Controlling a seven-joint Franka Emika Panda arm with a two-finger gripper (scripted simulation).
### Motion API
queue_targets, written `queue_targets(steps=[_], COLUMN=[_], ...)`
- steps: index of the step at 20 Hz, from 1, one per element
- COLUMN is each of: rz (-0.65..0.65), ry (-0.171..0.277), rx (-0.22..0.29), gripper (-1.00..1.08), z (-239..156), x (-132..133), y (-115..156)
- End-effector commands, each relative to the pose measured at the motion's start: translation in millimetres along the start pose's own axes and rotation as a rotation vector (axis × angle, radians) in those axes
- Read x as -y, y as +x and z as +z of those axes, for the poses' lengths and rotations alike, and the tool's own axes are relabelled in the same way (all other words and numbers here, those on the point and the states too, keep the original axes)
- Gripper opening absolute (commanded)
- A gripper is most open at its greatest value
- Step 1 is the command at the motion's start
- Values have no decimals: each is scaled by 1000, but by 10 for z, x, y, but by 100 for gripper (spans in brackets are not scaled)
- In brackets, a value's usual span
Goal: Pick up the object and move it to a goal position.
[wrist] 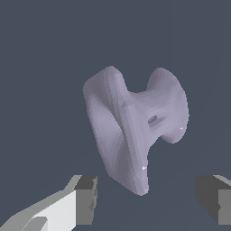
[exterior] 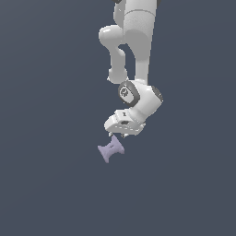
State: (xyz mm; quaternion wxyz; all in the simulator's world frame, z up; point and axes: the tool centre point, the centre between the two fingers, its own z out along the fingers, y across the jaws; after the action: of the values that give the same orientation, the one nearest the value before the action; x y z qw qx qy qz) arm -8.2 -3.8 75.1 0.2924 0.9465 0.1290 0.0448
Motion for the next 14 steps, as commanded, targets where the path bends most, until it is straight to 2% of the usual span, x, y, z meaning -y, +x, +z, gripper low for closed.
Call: queue_targets(steps=[1,7,14], rz=[-15,-37,-38], ry=[-23,-51,-52], rx=[-13,-30,-31], gripper=[68,68,68], z=[16,34,68], x=[23,59,61], y=[6,12,13])
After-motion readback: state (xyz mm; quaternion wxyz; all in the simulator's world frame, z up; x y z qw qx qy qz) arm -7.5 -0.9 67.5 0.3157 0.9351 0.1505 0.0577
